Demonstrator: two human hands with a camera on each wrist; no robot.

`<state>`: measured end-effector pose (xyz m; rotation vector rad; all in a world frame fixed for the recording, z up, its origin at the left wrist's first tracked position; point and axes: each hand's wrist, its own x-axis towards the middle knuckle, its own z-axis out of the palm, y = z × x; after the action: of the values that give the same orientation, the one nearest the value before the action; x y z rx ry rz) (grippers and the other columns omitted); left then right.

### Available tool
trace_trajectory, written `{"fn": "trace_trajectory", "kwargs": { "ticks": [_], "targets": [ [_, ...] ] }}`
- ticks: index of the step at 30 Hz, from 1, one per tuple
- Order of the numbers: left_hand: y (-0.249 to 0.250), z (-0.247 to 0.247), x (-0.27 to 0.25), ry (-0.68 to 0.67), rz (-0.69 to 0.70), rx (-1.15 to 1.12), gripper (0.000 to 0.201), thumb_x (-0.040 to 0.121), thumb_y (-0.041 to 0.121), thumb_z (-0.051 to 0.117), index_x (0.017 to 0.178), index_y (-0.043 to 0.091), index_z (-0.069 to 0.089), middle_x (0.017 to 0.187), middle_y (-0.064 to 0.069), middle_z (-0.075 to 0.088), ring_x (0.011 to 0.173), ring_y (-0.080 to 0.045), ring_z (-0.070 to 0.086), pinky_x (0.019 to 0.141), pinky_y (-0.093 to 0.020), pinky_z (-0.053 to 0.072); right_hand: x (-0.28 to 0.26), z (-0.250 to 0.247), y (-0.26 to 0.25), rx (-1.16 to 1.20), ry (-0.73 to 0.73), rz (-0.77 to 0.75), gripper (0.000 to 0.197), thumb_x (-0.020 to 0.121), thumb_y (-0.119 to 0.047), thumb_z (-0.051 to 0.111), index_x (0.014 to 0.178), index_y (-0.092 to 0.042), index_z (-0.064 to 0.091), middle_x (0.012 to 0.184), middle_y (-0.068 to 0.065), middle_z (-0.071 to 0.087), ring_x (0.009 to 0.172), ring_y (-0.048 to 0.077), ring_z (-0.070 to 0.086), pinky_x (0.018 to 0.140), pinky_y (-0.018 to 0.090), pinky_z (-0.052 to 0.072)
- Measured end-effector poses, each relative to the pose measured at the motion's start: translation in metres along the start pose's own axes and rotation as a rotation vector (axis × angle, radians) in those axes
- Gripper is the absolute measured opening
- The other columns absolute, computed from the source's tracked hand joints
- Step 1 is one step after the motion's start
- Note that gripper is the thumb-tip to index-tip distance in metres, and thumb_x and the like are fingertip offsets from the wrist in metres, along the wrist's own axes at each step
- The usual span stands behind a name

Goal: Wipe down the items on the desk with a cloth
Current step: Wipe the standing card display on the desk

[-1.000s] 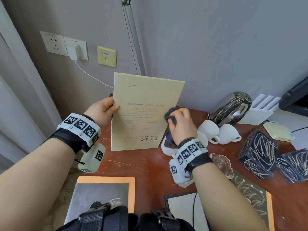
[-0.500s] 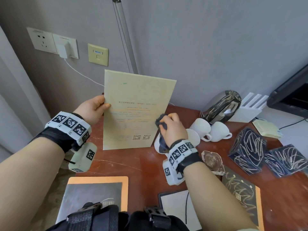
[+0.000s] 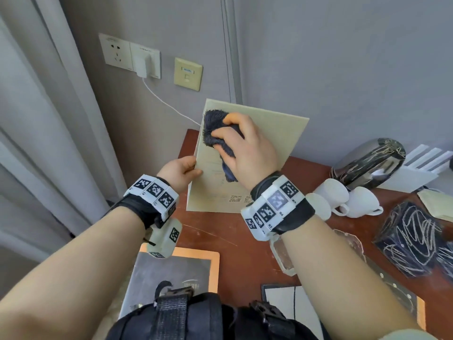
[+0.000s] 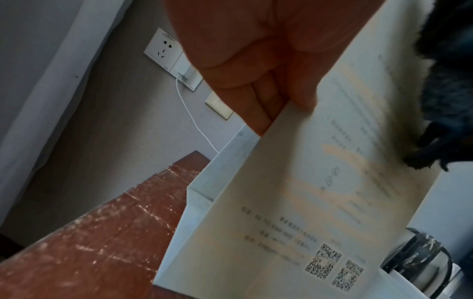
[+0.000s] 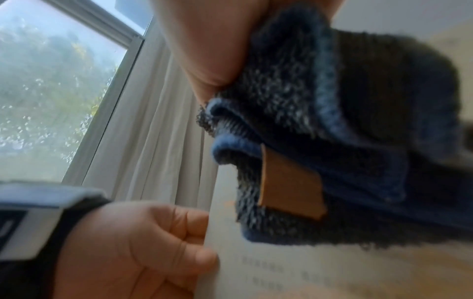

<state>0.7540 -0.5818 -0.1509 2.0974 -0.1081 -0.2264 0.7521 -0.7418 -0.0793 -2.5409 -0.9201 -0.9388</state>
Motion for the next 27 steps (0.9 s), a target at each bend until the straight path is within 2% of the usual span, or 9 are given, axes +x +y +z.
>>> {"fn": "trace_trajectory", "kwargs": {
  "ticks": [5,8,11,15,18,21,23,25,27],
  "targets": [
    [-0.004,-0.002,0.007,0.012,0.024,0.002,0.01,0.094,0.011,0.051,0.096,0.006,0.059,0.082,-0.004,0.057,0.082,-0.018,0.052,0.089,-0.039,0.047,-0.013,0.04,-0.008,-0.135,-0.175,0.002,0.027,0.07,-0.018,0.04,0.074,-0.014,0.067,0.088,0.007,0.064,0.063,0.029,0.057,0.047,0.024,0.037],
    [-0.006,-0.001,0.009,0.016,0.04,0.012,0.018,0.094,0.011,0.05,0.108,0.008,0.061,0.091,-0.005,0.063,0.084,-0.017,0.053,0.086,-0.031,0.044,-0.043,0.055,-0.005,-0.181,-0.32,-0.013,0.01,0.064,-0.008,0.067,0.071,-0.014,0.065,0.084,0.007,0.062,0.061,0.028,0.055,0.046,0.023,0.035],
    [-0.01,0.0,0.011,0.002,0.043,0.041,0.021,0.095,0.013,0.049,0.111,0.006,0.061,0.102,-0.012,0.066,0.092,-0.025,0.058,0.09,-0.035,0.046,-0.056,0.055,-0.003,-0.198,-0.425,0.02,0.028,0.052,-0.007,0.083,0.072,-0.015,0.065,0.082,0.005,0.06,0.063,0.028,0.056,0.046,0.022,0.033],
    [-0.012,0.0,0.012,-0.01,0.043,0.04,0.02,0.094,0.013,0.051,0.103,-0.002,0.059,0.098,-0.022,0.064,0.088,-0.032,0.058,0.09,-0.046,0.045,-0.029,0.039,-0.004,-0.138,-0.194,0.044,0.016,0.064,-0.01,0.074,0.079,-0.014,0.069,0.085,0.008,0.062,0.067,0.029,0.059,0.05,0.023,0.041],
    [-0.012,0.0,0.011,-0.016,0.039,0.001,0.022,0.094,0.013,0.051,0.109,0.001,0.06,0.104,-0.015,0.066,0.095,-0.03,0.06,0.094,-0.042,0.045,-0.01,0.03,-0.002,-0.112,-0.021,0.114,0.016,0.072,-0.013,0.058,0.084,-0.014,0.069,0.09,0.008,0.062,0.073,0.031,0.059,0.053,0.027,0.044],
    [-0.012,0.0,0.01,0.003,0.049,0.015,0.019,0.094,0.014,0.051,0.104,0.0,0.06,0.096,-0.016,0.065,0.089,-0.03,0.059,0.091,-0.043,0.046,-0.022,0.038,-0.003,-0.133,-0.076,0.094,0.018,0.071,-0.013,0.055,0.081,-0.016,0.07,0.088,0.008,0.062,0.07,0.03,0.058,0.051,0.025,0.042],
    [-0.013,0.0,0.011,0.013,0.055,0.05,0.02,0.093,0.014,0.051,0.099,-0.004,0.057,0.092,-0.024,0.061,0.084,-0.035,0.057,0.087,-0.047,0.045,-0.038,0.048,-0.004,-0.182,-0.186,0.037,0.014,0.065,-0.009,0.069,0.077,-0.016,0.07,0.082,0.007,0.061,0.065,0.029,0.057,0.048,0.021,0.034],
    [-0.013,-0.001,0.011,-0.005,0.059,0.058,0.02,0.094,0.014,0.051,0.102,-0.002,0.059,0.095,-0.021,0.063,0.085,-0.033,0.057,0.087,-0.042,0.046,-0.046,0.052,-0.005,-0.215,-0.272,0.041,0.024,0.056,-0.006,0.08,0.075,-0.016,0.069,0.08,0.007,0.06,0.063,0.028,0.057,0.049,0.02,0.026],
    [-0.012,0.0,0.01,-0.013,0.066,0.051,0.014,0.093,0.013,0.053,0.096,0.001,0.06,0.088,-0.014,0.062,0.079,-0.024,0.052,0.081,-0.033,0.043,-0.04,0.047,-0.009,-0.198,-0.267,0.042,0.019,0.06,-0.009,0.078,0.075,-0.017,0.069,0.081,0.006,0.06,0.064,0.028,0.057,0.049,0.02,0.028]
  ]
}}
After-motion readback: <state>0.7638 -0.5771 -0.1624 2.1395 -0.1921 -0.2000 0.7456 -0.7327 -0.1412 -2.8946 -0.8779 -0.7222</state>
